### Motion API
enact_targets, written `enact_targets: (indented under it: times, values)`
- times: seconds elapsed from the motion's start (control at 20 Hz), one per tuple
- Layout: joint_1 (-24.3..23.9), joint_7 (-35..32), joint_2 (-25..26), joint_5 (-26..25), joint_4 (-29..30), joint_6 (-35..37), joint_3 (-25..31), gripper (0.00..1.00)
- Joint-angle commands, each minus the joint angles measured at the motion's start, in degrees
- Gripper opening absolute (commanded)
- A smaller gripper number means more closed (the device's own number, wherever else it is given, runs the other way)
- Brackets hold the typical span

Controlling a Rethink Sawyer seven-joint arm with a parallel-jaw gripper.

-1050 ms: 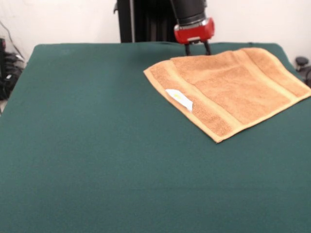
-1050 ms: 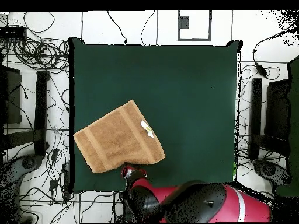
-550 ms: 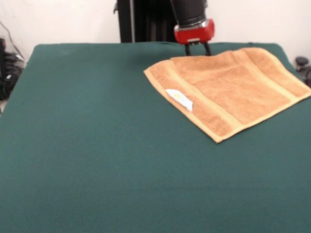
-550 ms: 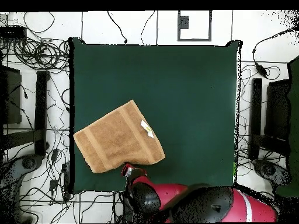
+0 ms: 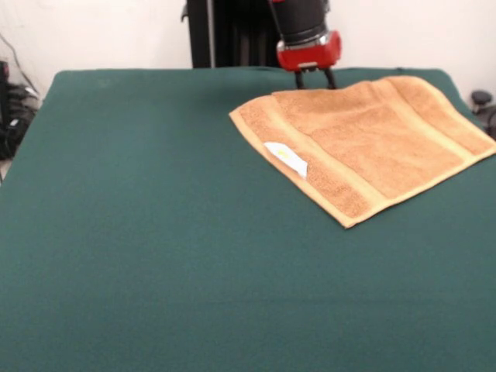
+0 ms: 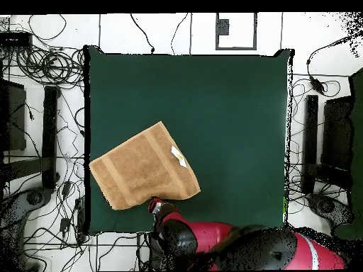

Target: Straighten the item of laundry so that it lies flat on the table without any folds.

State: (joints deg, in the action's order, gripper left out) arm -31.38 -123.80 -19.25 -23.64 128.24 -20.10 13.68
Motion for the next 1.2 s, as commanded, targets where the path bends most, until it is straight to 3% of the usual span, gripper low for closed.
enact_targets:
  times: [0.05,0.25,0.45,0.85,1.2]
  values:
    - [0.18,-6.47,9.51,10.20,-19.18,16.61,13.40,1.00]
    - [1.23,-7.01,2.25,15.06,-14.88,24.71,12.95,1.00]
    - [-0.26,-8.01,-0.47,16.48,-10.77,25.25,14.09,1.00]
    - [-7.90,-8.30,4.35,15.91,-5.75,22.13,18.91,1.00]
    - [-9.01,-7.60,6.06,14.73,-6.23,21.54,19.35,1.00]
